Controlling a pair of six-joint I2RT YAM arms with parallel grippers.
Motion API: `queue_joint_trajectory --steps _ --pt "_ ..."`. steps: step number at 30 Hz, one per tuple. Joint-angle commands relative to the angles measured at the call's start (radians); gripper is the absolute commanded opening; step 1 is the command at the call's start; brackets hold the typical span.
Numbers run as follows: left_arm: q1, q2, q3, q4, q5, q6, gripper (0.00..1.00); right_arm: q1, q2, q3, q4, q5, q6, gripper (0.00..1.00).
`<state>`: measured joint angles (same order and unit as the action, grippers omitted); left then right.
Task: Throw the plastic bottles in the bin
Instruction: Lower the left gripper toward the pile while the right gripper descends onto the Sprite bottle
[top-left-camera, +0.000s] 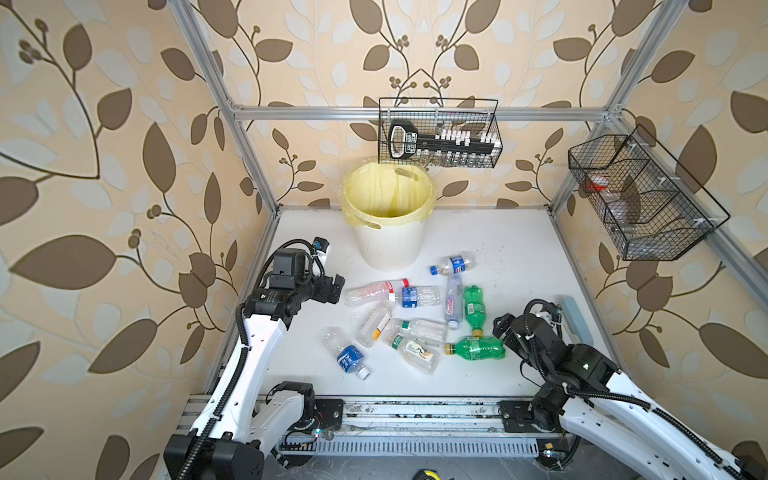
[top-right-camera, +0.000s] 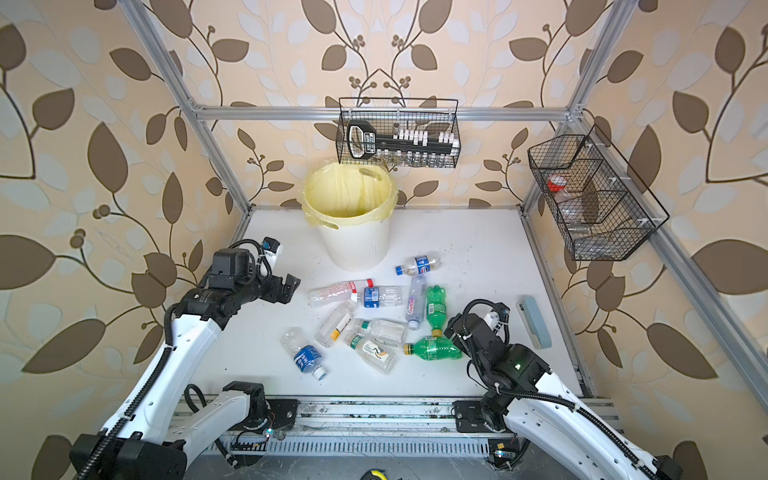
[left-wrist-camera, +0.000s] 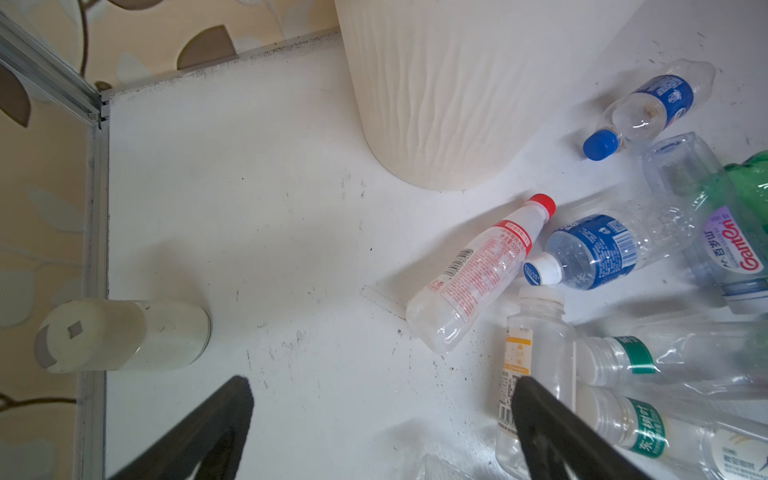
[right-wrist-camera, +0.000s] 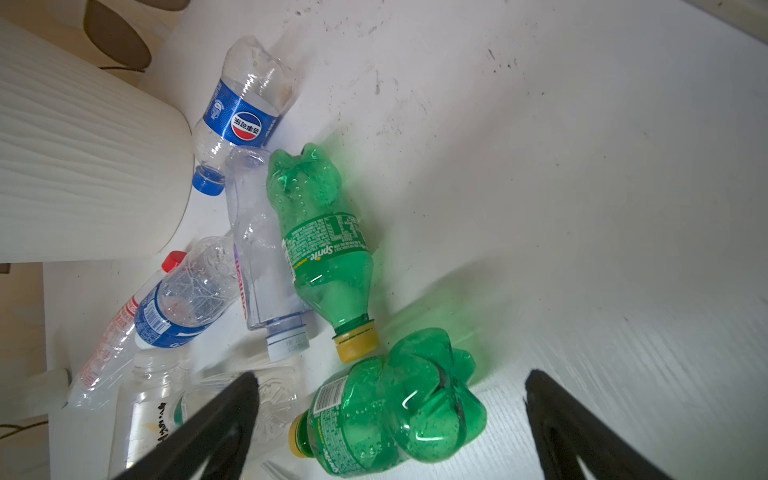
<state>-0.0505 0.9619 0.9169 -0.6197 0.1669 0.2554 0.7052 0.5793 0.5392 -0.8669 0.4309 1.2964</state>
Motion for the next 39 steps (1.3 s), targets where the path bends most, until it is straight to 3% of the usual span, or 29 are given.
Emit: queue_joint_trajectory --steps 1,8,14,27,39 --pt "0.017 -0.04 -0.02 0.023 0.025 0.025 0.99 0.032 -0.004 -0.034 0.002 -0.006 0.135 1.0" --pt "0.026 -0.08 -0.096 0.022 0.017 0.024 0.99 0.151 0.007 -0.091 0.008 0.038 0.349 1.0" --pt "0.027 -0.152 -0.161 0.02 -0.006 0.008 0.99 0.252 0.076 -0.097 0.042 0.074 0.447 1.0" --pt "0.039 -0.173 -0.194 -0.021 0.017 0.042 0.99 0.324 0.134 -0.135 0.113 0.079 0.605 0.96" --pt "0.061 -0.163 -0.199 -0.028 0.056 0.053 0.99 0.33 0.153 -0.185 0.173 0.069 0.653 0.91"
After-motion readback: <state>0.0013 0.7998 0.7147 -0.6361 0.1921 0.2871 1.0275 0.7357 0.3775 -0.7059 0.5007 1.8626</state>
